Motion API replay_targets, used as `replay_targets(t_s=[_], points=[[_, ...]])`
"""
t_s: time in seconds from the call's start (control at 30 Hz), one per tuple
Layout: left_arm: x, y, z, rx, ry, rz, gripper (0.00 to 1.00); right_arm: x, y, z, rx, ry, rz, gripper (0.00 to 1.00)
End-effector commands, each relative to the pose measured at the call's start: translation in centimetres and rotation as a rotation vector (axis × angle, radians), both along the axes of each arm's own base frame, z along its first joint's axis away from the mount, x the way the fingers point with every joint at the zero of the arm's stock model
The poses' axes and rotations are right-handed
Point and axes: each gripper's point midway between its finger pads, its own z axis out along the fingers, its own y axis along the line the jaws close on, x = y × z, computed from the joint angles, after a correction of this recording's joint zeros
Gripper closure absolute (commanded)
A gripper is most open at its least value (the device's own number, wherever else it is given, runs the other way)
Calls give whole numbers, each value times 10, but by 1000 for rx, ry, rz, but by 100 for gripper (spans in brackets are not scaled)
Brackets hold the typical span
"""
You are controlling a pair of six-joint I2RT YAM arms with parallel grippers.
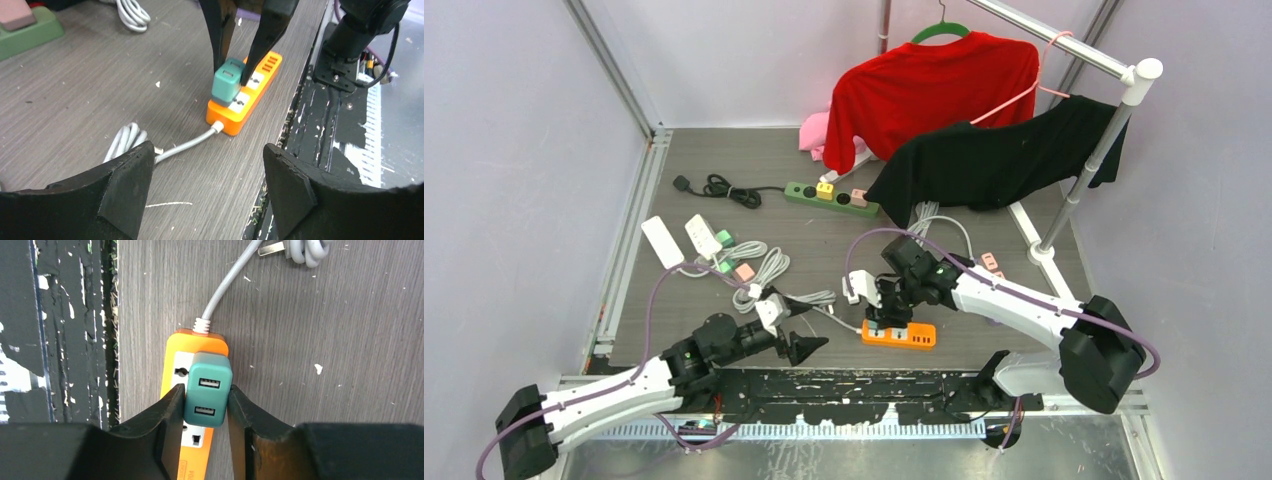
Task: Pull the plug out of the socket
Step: Remove the plug from the socket.
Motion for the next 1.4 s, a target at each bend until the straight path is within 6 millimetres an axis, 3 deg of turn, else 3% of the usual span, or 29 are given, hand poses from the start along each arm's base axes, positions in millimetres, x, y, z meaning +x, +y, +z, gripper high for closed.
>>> replay_targets(t_s=[0.0,0.2,0.33,0.5,0.6,0.67,0.73,0.97,1.1,1.27,1.37], points=[[1,-10,9,-13,-32,-28,21,12,-2,21,23,-75,51,81],[5,-27,5,51,-51,-68,22,44,-33,33,10,-198,-19,89],[11,-43,2,116,-123,-89,21,39,-49,24,-15,-178,26,86],[22,-63,10,125,-215,-102,19,27,-52,10,-30,-153,119,80],[26,-73,7,118,-232,-109,14,25,-52,4,-30,-150,135,70],[26,-81,4,107,-242,-118,10,24,-51,4,-22,-142,135,51],[25,-90,-6,125,-249,-129,9,21,-50,4,-12,-128,135,42],[32,-111,-13,117,-308,-109,8,21,-45,-1,5,-93,112,40],[35,-122,-22,129,-296,-115,9,21,-44,-5,6,-82,107,44],[39,-137,-31,109,-283,-124,10,22,-40,2,25,-83,102,77],[40,-143,-36,65,-275,-121,10,19,-37,8,53,-79,109,89]])
